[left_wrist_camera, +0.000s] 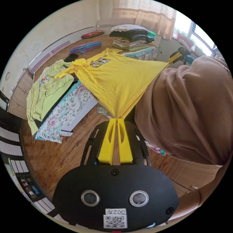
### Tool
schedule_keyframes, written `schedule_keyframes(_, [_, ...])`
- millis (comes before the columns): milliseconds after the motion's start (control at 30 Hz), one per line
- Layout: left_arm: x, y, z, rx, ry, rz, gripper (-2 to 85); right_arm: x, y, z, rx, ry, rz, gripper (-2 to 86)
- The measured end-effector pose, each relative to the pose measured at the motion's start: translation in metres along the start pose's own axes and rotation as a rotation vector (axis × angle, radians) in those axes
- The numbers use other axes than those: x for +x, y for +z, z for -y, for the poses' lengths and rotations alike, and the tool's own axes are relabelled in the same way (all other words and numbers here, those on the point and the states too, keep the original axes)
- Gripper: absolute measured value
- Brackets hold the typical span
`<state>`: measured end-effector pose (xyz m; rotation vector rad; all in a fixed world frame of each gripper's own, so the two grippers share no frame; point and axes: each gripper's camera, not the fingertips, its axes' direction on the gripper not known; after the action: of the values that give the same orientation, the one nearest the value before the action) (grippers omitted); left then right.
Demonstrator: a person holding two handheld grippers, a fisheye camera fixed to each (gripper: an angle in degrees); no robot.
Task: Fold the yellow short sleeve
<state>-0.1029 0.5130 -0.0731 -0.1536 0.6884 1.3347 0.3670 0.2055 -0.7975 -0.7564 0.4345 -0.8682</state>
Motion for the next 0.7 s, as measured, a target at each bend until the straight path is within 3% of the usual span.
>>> schedule_keyframes(167, [0.000, 0.009, -0.019, 0.018, -0.038, -0.018, -0.9, 0.017, 0.008, -0.004, -0.005, 0.045, 0.070, -0.8])
schedule_keyframes(300, [-0.009, 0.004, -0.036, 0.017, -0.103, 0.051, -0.9, 0.023, 0.002, -0.014, -0.048, 0.070, 0.017, -0.3])
schedule_keyframes(533, [-0.042, 0.012, -0.018, 0.137, -0.240, 0.155, -1.0, 0.050, -0.014, -0.006, 0.200, 0.158, -0.096, 2.6])
schedule_keyframes(700, [-0.077, 0.032, 0.070, 0.210, -0.205, 0.163, -1.4, 0.077, -0.004, 0.039, 0.366, 0.188, -0.135, 3.8])
